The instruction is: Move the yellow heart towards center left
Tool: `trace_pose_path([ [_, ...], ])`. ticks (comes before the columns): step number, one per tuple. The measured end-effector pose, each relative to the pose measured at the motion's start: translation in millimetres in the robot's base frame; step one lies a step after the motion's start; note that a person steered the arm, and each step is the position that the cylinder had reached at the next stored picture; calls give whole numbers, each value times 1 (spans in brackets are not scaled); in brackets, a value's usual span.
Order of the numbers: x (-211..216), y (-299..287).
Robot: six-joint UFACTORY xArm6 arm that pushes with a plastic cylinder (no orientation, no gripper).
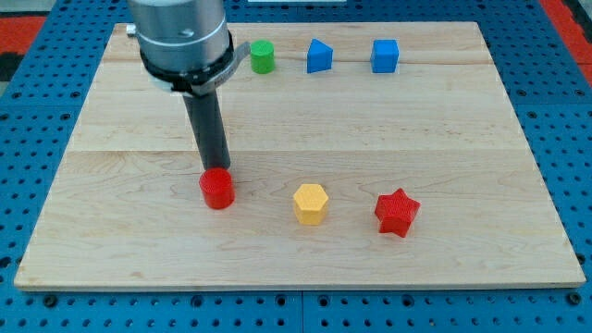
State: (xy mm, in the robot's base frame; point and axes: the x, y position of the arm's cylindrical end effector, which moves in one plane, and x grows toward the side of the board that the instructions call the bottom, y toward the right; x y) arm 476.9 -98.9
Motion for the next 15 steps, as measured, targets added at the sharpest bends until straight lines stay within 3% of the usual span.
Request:
trace_pose_path([
  [1, 16, 0],
  [2, 2, -2],
  [6, -123, 23],
  [8, -102, -24],
  [10, -67, 6],
  [12, -40, -7],
  [15, -49, -46],
])
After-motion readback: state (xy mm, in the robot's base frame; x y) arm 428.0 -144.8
